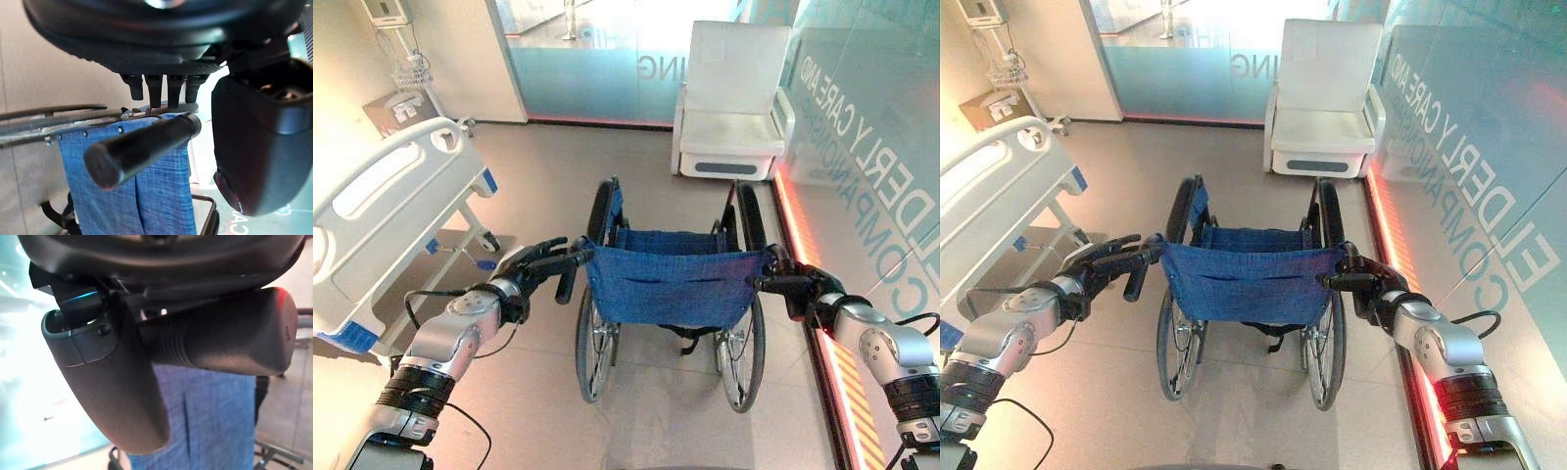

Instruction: Push the wheelchair next to the bed

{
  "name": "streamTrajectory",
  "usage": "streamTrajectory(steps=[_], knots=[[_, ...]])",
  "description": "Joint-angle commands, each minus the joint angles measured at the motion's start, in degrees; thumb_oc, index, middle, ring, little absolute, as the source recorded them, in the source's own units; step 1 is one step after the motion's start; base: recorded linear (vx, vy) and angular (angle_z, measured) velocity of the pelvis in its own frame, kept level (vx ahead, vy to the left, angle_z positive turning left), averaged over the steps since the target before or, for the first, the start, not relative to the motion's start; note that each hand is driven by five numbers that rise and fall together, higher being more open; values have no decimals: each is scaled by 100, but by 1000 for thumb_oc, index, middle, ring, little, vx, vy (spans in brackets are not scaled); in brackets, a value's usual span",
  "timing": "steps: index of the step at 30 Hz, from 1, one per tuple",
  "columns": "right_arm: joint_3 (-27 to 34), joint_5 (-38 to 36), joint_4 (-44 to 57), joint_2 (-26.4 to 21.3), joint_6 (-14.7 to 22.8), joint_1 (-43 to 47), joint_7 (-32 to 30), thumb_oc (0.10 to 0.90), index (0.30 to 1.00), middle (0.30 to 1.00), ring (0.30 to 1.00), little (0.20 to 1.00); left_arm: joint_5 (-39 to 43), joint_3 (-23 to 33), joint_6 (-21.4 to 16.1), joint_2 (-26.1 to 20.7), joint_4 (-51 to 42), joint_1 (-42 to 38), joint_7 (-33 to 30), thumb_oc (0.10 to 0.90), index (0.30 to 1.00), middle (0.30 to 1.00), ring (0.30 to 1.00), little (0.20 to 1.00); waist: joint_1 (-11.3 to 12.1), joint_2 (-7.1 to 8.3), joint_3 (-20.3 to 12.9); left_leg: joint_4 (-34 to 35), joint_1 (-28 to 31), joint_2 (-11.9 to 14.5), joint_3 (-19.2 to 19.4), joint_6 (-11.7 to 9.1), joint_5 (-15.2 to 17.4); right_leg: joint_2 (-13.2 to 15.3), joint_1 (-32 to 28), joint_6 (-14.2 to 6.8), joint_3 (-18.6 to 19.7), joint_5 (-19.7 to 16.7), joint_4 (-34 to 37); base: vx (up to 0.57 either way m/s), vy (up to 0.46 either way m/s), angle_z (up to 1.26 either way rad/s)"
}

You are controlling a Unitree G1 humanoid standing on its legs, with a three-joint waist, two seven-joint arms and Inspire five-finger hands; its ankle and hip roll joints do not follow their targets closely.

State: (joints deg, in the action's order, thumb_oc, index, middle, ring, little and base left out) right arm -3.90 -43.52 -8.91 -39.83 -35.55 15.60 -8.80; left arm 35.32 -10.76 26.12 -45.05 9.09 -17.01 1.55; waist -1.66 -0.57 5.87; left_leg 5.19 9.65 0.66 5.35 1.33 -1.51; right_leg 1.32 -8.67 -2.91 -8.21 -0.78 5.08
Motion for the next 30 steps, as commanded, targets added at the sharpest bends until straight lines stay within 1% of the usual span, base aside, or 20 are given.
streamTrajectory(steps=[1,3,5,6,9,17,19,20,22,23,24,25,26,27,28,30], knots=[[-402,-104,67,131,268,681,33,800,900,900,900,900,-289,59,-177,-49,128,-1121,225,800,900,900,900,900,87,97,-423,-19,-99,-113,187,-238,23,48,5,-173,-82,-214,-8,0,0,0],[-451,-110,61,135,229,724,44,800,900,900,900,900,-207,-68,10,-61,260,-1205,330,800,900,900,900,900,70,89,-425,-19,-98,-115,198,-235,20,44,11,-175,-69,-223,-8,0,0,0],[-486,-95,45,152,234,730,56,800,900,900,900,900,-239,-125,100,-44,331,-1230,394,800,900,900,900,900,62,82,-434,-19,-97,-116,205,-237,21,44,13,-180,-66,-220,-8,0,0,0],[-542,-82,20,157,230,769,80,800,900,900,900,900,-188,-234,230,-24,440,-1298,386,800,900,900,900,900,40,72,-425,-19,-89,-121,213,-228,22,39,16,-178,-50,-232,-8,0,0,0],[-621,-42,24,189,261,781,89,800,900,900,900,900,-72,-334,331,1,546,-1353,324,800,900,900,900,900,19,65,-426,-19,-84,-119,238,-225,21,40,23,-185,-37,-240,-8,1,0,-1],[-816,-13,19,262,338,908,210,800,900,900,900,900,110,-427,183,127,660,-1484,137,800,900,900,900,900,-3,73,-415,-19,-91,-120,266,-224,10,35,32,-177,-5,-251,-8,6,1,-5],[-847,3,3,281,349,951,240,800,900,900,900,900,125,-437,114,171,686,-1522,120,800,900,900,900,900,-2,77,-413,-19,-88,-121,269,-224,11,36,28,-176,-8,-252,-8,0,0,0],[-920,16,-23,322,338,1049,331,800,900,900,900,900,125,-483,-40,257,757,-1601,107,800,900,900,900,900,-5,77,-412,-19,-86,-120,275,-223,14,41,23,-172,-14,-248,-8,0,0,0],[-964,35,-41,351,334,1097,378,800,900,900,900,900,101,-511,-96,319,784,-1648,67,800,900,900,900,900,-5,82,-413,-19,-86,-120,274,-222,16,42,20,-169,-16,-247,-8,9,-2,-2],[-1027,13,-60,398,345,1160,424,599,599,599,599,599,40,-553,-159,397,822,-1717,88,800,900,900,900,900,-9,90,-412,-19,-81,-122,274,-219,21,42,13,-163,-12,-243,-8,15,-4,-4],[-1045,24,-71,416,353,1173,438,496,444,444,444,444,18,-572,-166,426,823,-1732,92,646,669,669,669,669,-8,92,-412,-19,-79,-123,274,-218,22,42,11,-163,-16,-243,-8,17,-7,-5],[-1076,24,-97,439,367,1204,467,414,321,321,321,321,-36,-604,-195,468,826,-1759,81,593,589,589,589,589,-6,96,-412,-19,-77,-123,274,-217,22,44,7,-162,-21,-243,-8,0,0,0],[-1118,-11,-117,462,376,1259,488,400,300,300,300,300,-103,-648,-280,504,834,-1804,70,504,455,455,455,455,-8,100,-412,-19,-76,-123,274,-216,21,44,5,-158,-20,-243,-8,0,0,0],[-1174,-14,-122,490,338,1315,540,400,300,300,300,300,-152,-699,-357,543,831,-1847,110,504,455,455,455,455,-6,105,-414,-19,-75,-125,270,-216,23,45,1,-157,-20,-241,-8,0,0,0],[-1215,-34,-146,518,306,1353,596,400,300,300,300,300,-234,-735,-429,580,817,-1882,109,400,300,300,300,300,-4,110,-408,-19,-67,-125,272,-214,24,45,-10,-153,-20,-240,-8,0,0,0],[-1274,2,-171,541,227,1421,689,400,300,300,300,300,-346,-784,-493,613,813,-1935,145,400,300,300,300,300,-3,117,-407,-19,-60,-132,264,-207,29,41,-17,-145,-14,-238,-8,13,-4,-3]])
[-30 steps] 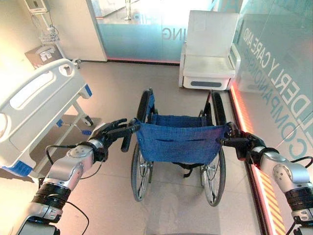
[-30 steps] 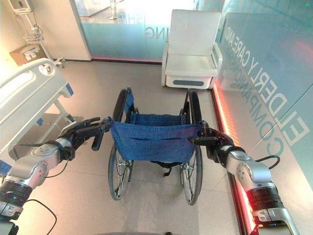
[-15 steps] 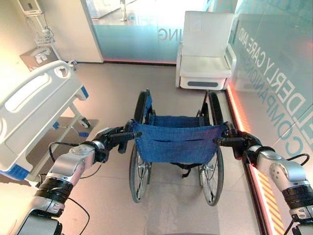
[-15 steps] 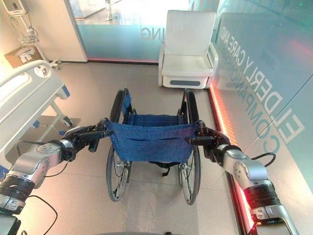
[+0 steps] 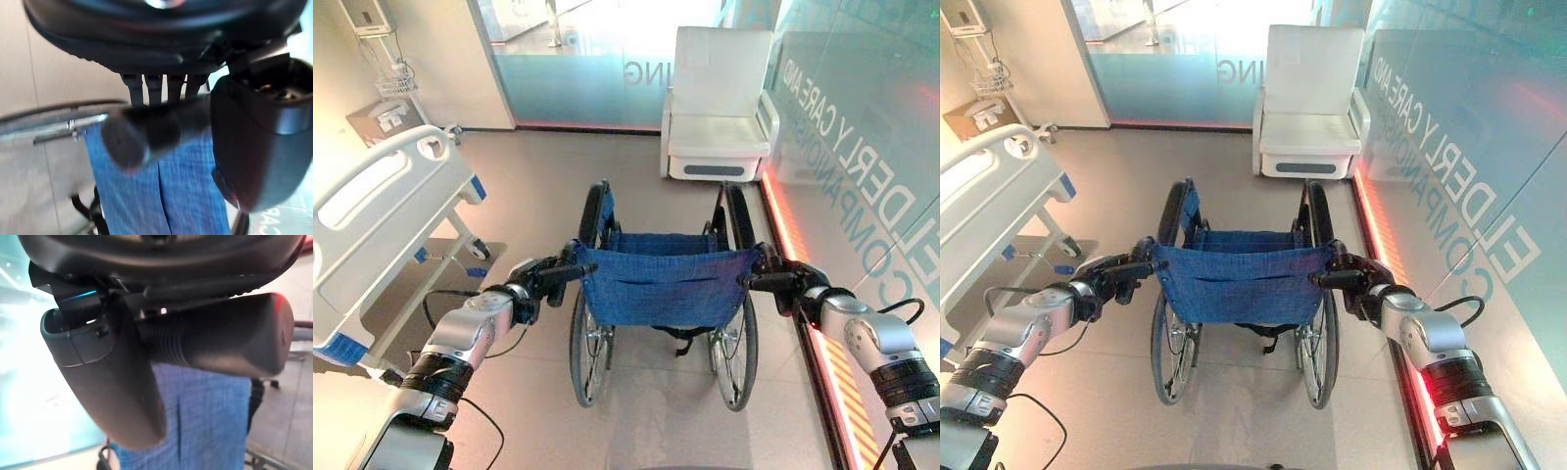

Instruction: Push the wheelchair next to the bed

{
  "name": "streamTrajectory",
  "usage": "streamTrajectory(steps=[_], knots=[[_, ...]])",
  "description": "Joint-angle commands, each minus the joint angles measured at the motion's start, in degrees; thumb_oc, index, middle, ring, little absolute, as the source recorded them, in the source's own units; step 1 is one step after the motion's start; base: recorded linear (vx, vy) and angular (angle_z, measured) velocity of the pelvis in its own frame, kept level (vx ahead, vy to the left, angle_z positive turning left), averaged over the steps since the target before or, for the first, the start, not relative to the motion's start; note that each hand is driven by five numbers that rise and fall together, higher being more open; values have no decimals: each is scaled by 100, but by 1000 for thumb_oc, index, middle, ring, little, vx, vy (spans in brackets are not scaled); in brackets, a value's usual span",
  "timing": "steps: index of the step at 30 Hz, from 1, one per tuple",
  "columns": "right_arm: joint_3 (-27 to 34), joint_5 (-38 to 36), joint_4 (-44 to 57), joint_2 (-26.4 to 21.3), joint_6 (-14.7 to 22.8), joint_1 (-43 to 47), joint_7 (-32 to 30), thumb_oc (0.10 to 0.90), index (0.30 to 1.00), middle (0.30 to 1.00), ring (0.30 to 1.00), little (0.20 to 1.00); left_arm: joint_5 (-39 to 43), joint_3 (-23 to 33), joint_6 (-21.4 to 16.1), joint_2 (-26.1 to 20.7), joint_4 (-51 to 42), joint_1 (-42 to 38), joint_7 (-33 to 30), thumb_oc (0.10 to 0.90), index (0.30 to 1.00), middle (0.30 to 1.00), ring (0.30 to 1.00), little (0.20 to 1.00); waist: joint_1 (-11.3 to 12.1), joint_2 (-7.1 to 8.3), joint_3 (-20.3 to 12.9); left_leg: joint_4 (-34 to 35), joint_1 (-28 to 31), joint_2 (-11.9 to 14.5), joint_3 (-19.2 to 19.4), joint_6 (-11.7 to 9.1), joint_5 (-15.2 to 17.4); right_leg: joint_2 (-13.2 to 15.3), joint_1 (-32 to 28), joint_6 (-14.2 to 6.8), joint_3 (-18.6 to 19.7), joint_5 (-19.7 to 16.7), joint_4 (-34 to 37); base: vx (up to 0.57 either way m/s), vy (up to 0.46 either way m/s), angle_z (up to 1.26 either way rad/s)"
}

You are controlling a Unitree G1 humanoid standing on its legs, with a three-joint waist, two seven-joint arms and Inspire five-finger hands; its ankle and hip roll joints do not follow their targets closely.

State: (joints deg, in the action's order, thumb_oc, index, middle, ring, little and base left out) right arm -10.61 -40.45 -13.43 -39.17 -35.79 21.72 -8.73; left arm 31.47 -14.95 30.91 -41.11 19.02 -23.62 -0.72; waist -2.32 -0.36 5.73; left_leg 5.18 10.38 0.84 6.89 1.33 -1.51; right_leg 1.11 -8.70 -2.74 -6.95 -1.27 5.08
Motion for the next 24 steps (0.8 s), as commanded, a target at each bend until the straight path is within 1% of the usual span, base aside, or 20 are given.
streamTrajectory(steps=[1,2,6,15,20,24], knots=[[-630,-300,263,472,233,830,713,400,300,300,300,300,17,-387,-990,223,-176,-1301,373,400,300,300,300,300,61,100,-395,-18,-132,-152,105,-207,31,61,-17,-160,-138,-187,-8,0,0,0],[-664,-260,249,468,184,862,785,400,300,300,300,300,-17,-416,-1001,245,-184,-1340,392,400,300,300,300,300,57,105,-395,-18,-130,-155,102,-207,34,60,-20,-158,-138,-185,-8,0,0,0],[-745,-102,188,476,195,919,880,400,300,300,300,300,-75,-477,-1009,286,-219,-1393,382,400,300,300,300,300,58,117,-397,-18,-119,-158,94,-207,35,59,-37,-156,-134,-186,-8,8,2,4],[-876,-126,66,503,272,1193,788,400,300,300,300,300,-253,-607,-978,345,-167,-1554,377,400,300,300,300,300,91,142,-403,-18,-106,-168,80,-205,40,69,-58,-166,-162,-191,-8,0,0,0],[-914,-132,-16,506,232,1349,720,400,300,300,300,300,-310,-639,-808,346,-23,-1620,326,400,300,300,300,300,107,141,-407,-18,-85,-182,78,-194,45,82,-69,-166,-177,-194,-8,0,0,0],[-951,-80,-158,485,178,1501,690,400,300,300,300,300,-350,-677,-606,362,204,-1689,439,400,300,300,300,300,127,136,-401,-18,-54,-209,66,-175,45,100,-101,-167,-188,-200,-8,0,0,0]])
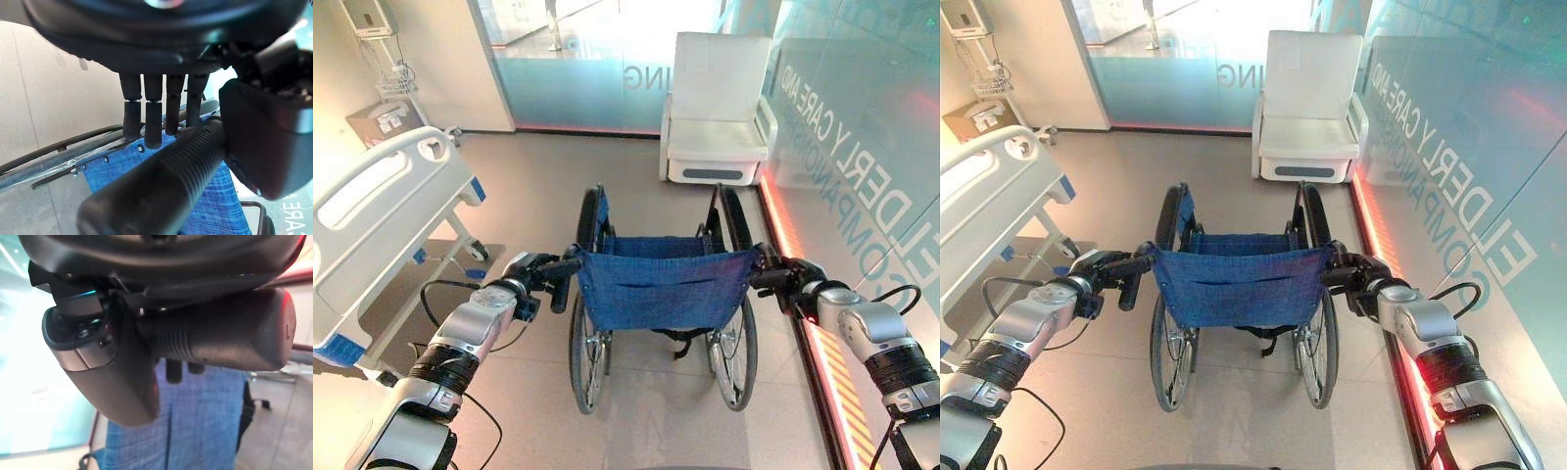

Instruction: Push the wheelchair next to the bed

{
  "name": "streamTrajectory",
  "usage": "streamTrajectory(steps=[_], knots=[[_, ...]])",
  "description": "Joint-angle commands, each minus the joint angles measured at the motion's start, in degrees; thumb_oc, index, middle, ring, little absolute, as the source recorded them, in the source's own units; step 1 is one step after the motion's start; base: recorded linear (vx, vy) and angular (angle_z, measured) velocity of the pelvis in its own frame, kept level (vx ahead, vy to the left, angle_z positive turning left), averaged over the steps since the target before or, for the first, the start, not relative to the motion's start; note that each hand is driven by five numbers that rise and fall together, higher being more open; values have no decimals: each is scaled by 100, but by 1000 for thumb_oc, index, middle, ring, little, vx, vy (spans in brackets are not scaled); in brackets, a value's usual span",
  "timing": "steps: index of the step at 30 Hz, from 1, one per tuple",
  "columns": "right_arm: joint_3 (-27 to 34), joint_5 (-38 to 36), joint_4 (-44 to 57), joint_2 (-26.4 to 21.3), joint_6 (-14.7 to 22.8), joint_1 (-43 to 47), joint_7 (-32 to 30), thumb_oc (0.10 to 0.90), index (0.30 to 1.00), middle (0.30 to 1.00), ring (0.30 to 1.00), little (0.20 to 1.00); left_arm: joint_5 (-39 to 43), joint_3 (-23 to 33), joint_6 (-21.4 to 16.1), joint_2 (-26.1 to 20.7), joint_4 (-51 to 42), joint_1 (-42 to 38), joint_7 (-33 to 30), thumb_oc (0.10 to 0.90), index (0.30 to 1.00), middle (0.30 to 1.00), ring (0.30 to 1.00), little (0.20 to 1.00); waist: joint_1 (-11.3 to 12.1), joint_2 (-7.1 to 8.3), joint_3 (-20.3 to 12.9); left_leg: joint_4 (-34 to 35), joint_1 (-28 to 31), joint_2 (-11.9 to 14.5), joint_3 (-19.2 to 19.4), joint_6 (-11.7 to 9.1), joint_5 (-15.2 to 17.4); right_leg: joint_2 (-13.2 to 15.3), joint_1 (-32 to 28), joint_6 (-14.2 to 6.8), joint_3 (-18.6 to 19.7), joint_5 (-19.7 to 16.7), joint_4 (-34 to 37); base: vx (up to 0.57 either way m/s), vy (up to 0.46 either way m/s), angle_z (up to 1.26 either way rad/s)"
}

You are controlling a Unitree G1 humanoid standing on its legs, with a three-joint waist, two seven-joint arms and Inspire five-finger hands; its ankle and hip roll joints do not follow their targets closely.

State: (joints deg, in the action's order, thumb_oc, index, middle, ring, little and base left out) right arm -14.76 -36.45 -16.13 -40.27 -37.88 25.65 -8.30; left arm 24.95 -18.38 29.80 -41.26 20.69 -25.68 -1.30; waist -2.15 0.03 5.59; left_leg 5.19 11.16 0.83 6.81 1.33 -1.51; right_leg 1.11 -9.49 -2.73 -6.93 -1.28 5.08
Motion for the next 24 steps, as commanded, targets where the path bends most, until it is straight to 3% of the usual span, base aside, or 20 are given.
streamTrajectory(steps=[1,11,24], knots=[[-551,-469,91,595,385,1127,646,400,300,300,300,300,333,-346,-470,377,72,-1494,512,400,300,300,300,300,112,96,-386,-19,-127,-212,77,-173,45,103,-27,-170,-191,-200,-8,29,33,0],[-779,-250,-267,623,374,1392,695,400,300,300,300,300,500,-608,-150,527,460,-1700,909,400,300,300,300,300,126,77,-382,-19,-68,-278,107,-121,66,180,-81,-199,-222,-217,-8,27,44,0],[-1113,-16,-626,768,313,1725,717,400,300,300,300,300,-601,-1194,352,673,925,-2085,1403,400,300,300,300,300,115,92,-338,-19,-26,-376,119,-32,87,259,-114,-242,-187,-268,-8,24,39,0]])
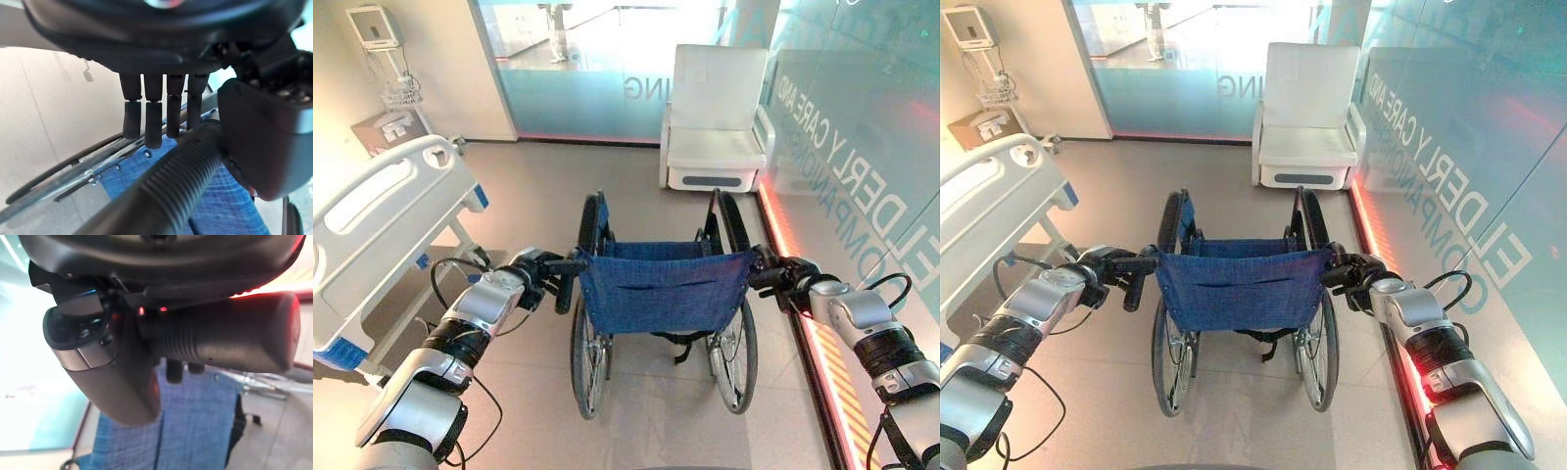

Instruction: Push the wheelchair next to the bed

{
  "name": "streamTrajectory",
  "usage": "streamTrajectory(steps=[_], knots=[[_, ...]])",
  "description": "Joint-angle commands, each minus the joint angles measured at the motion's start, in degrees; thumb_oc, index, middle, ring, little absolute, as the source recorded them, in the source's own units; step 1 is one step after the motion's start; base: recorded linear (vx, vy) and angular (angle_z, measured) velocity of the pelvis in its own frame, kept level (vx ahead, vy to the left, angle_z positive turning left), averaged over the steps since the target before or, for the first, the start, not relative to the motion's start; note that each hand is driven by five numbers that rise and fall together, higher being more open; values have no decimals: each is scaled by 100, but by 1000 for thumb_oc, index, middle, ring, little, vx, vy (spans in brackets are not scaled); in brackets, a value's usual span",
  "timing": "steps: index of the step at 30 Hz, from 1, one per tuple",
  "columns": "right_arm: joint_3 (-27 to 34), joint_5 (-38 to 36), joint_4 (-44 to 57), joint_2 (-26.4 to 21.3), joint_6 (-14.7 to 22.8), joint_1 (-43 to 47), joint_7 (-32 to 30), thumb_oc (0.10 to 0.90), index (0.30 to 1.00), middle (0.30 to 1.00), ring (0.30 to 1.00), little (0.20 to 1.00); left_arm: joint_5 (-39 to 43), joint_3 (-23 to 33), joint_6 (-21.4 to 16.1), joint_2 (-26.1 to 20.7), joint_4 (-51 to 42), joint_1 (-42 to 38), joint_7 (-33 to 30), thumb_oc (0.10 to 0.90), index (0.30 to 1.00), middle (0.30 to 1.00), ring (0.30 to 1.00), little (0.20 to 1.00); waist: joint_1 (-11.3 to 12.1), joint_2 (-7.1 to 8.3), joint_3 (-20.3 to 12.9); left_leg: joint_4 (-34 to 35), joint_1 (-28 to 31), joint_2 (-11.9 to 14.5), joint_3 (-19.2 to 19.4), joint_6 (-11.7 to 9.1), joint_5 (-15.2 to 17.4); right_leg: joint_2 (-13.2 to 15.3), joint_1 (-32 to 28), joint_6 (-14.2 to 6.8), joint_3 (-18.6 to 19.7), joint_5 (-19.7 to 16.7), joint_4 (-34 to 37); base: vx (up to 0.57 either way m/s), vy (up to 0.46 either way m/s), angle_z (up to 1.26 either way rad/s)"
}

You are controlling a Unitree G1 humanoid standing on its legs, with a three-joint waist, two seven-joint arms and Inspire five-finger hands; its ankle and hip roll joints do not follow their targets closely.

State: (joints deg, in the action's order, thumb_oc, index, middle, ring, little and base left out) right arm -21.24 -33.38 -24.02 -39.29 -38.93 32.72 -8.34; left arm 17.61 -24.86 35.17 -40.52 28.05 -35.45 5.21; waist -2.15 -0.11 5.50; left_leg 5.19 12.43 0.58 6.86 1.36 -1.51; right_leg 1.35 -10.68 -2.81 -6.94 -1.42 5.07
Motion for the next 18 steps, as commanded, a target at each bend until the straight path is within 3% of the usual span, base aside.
streamTrajectory(steps=[1,9,18], knots=[[-480,-307,139,687,411,1038,723,400,300,300,300,300,-27,-601,-177,598,229,-1135,813,400,300,300,300,300,113,104,-321,-19,-150,-364,117,-25,85,241,13,-235,-175,-260,-18,23,47,1],[-477,-202,78,741,408,1105,720,400,300,300,300,300,-509,-794,-47,655,368,-1312,829,400,300,300,300,300,105,99,-281,-19,-131,-413,103,16,100,291,18,-256,-162,-257,-72,29,42,0],[-371,-230,97,859,436,1066,631,400,300,300,300,300,717,-647,-55,977,398,-1207,316,400,300,300,300,300,96,85,-230,-114,-142,-473,126,74,152,401,79,-304,-147,-225,-255,32,53,0]])
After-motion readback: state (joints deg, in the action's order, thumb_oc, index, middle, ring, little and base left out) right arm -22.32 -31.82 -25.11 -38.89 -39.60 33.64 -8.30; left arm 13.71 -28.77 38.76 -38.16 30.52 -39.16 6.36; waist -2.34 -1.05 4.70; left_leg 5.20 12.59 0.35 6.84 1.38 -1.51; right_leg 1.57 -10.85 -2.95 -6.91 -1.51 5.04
